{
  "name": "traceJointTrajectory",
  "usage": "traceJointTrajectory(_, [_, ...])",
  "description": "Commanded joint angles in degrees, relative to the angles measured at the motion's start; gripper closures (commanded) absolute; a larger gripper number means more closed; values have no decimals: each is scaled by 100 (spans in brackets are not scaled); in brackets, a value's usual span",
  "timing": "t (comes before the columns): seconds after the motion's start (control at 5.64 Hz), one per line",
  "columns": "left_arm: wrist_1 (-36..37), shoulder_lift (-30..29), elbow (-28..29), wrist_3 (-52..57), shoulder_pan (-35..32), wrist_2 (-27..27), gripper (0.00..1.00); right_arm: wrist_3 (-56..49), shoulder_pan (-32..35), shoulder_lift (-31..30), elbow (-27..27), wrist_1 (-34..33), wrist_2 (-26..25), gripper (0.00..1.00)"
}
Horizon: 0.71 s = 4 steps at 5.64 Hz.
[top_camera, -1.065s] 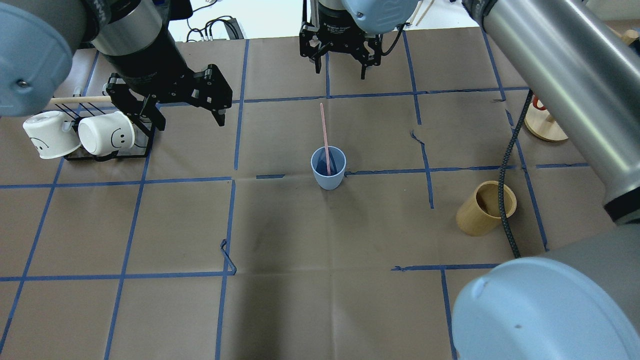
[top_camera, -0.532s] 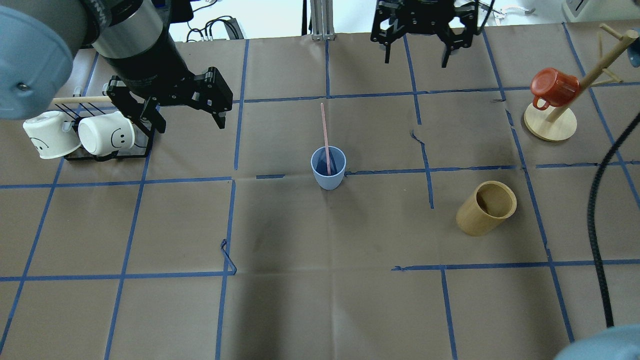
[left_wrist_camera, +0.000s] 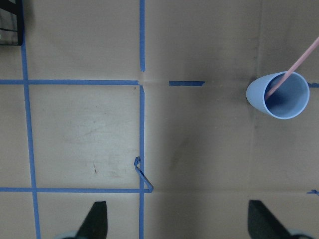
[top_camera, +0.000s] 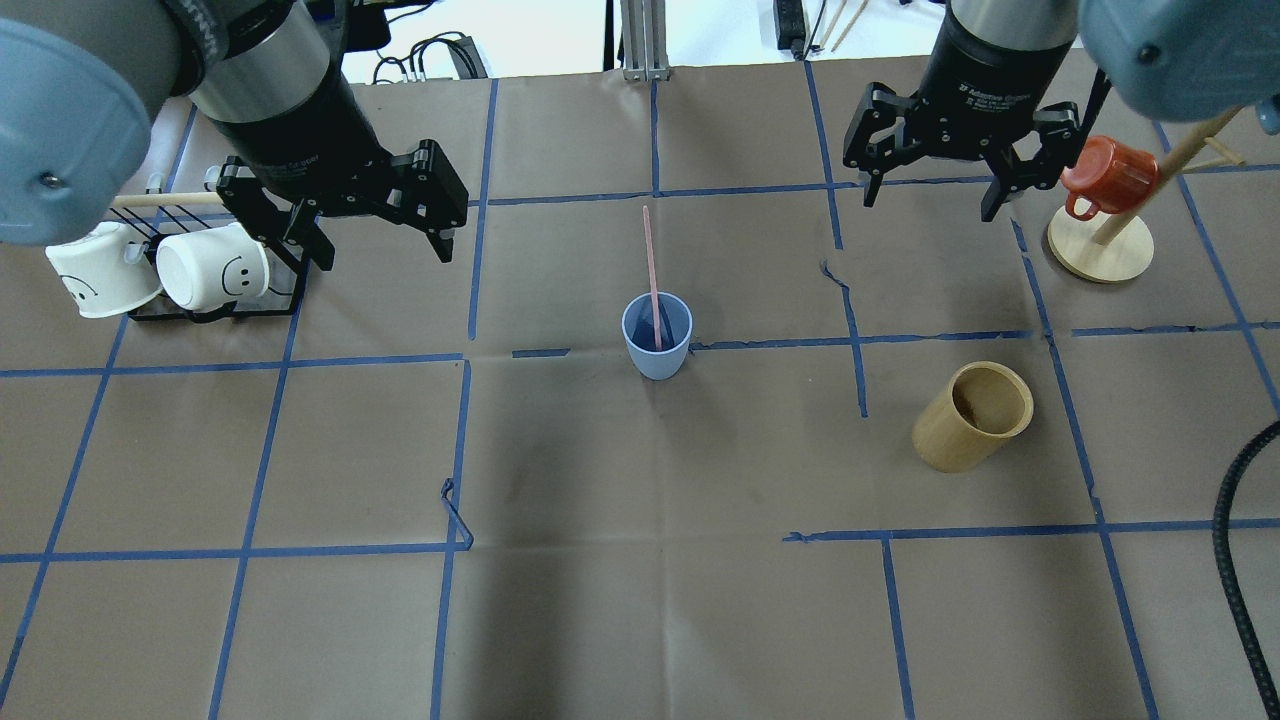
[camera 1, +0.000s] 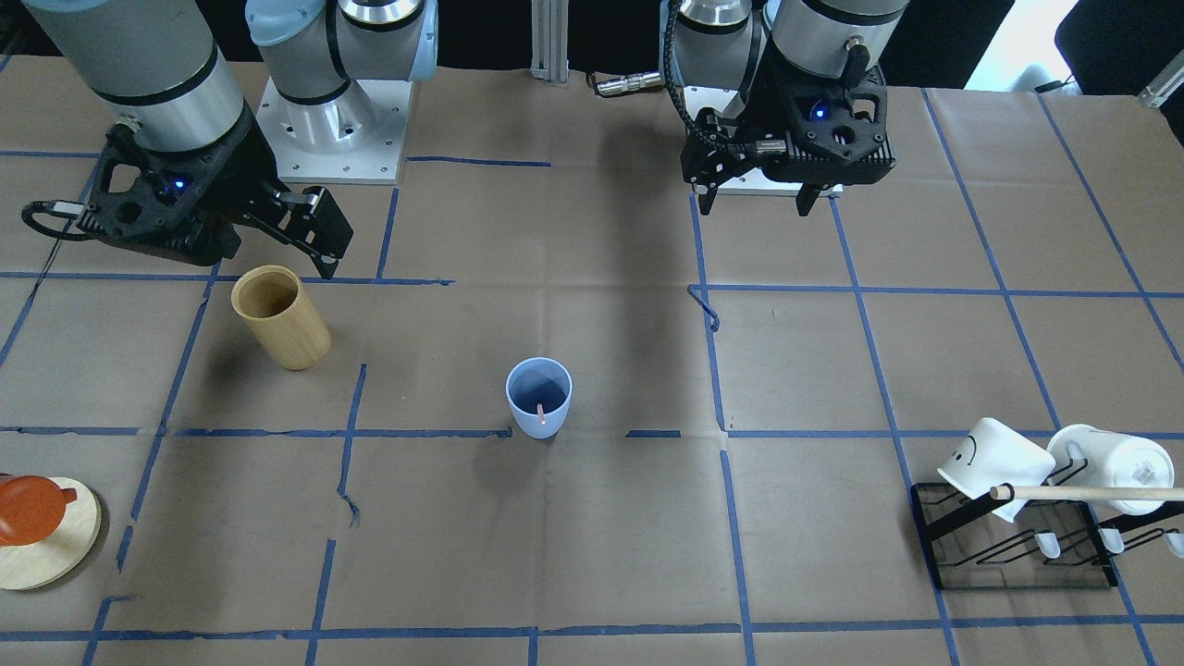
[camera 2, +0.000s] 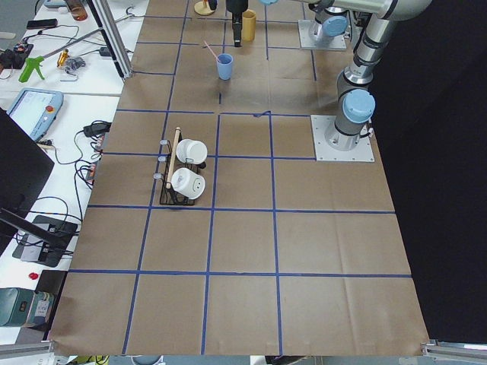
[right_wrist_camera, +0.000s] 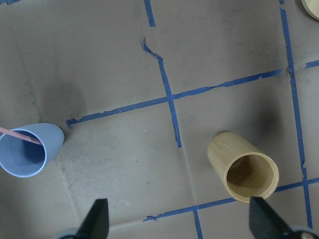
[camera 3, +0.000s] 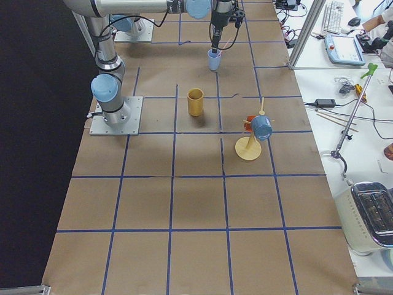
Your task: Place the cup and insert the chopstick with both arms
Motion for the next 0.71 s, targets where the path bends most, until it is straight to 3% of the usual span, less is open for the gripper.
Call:
traceJointTrajectory(0.0, [0,5,-9,0,-11,-2,1,0,-1,-52,71,-133,5,0])
traceJointTrajectory(0.53, [0,5,-9,0,-11,-2,1,-8,-9,-25,-9,-98,-30,0])
